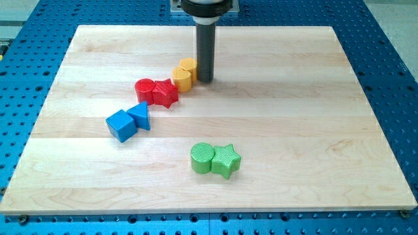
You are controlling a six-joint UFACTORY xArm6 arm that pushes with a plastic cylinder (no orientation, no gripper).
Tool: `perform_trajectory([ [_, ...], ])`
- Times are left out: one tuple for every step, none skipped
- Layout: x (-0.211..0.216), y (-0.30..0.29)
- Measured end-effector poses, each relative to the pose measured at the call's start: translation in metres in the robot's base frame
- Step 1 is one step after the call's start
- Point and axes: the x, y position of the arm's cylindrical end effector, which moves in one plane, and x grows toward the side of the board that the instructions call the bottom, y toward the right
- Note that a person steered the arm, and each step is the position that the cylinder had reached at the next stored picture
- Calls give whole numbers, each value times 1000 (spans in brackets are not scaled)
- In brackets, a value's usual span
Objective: Place hexagon at top left corner
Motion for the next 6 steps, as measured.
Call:
perform_trajectory([
  [-25, -10],
  [-38, -73],
  [-25, -115],
  [4, -108],
  [-5, -174],
  [-31, -214],
])
